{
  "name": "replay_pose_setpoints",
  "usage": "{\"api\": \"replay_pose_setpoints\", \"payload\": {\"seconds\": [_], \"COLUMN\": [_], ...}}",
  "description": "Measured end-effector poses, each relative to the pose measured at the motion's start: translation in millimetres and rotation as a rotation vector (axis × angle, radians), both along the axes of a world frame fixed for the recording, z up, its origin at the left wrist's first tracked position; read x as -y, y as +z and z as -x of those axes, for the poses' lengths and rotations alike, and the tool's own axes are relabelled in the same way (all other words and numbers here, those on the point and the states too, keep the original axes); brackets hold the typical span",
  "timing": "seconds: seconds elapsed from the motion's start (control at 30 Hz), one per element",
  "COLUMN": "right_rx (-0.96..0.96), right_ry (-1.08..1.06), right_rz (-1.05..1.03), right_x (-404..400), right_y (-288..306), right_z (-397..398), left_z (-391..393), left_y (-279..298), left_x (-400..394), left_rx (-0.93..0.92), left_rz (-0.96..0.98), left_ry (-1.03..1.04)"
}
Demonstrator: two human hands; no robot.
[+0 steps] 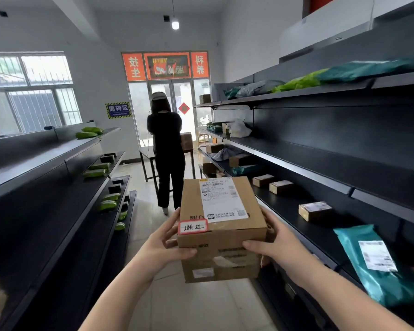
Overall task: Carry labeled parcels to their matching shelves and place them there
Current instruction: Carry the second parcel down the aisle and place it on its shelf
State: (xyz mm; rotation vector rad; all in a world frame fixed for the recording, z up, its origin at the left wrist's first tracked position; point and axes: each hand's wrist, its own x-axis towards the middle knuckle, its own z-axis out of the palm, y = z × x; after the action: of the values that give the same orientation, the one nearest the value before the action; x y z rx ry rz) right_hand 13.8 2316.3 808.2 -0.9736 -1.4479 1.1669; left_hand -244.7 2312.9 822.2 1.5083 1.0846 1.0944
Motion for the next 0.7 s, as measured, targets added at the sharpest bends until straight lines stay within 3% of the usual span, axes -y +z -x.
{"api": "replay_pose_setpoints", "payload": {"seconds": [0.7], "right_rx": [0.02], "right_ry": [-0.054], "right_rz": [0.004], "right_x": [-319], "right_y": [2], "right_z": [48], "left_z": [43], "left_y": [-2], "left_x": [-321], "left_rx": [0.04], "left_rz": [0.042], "left_ry": [0.036]}}
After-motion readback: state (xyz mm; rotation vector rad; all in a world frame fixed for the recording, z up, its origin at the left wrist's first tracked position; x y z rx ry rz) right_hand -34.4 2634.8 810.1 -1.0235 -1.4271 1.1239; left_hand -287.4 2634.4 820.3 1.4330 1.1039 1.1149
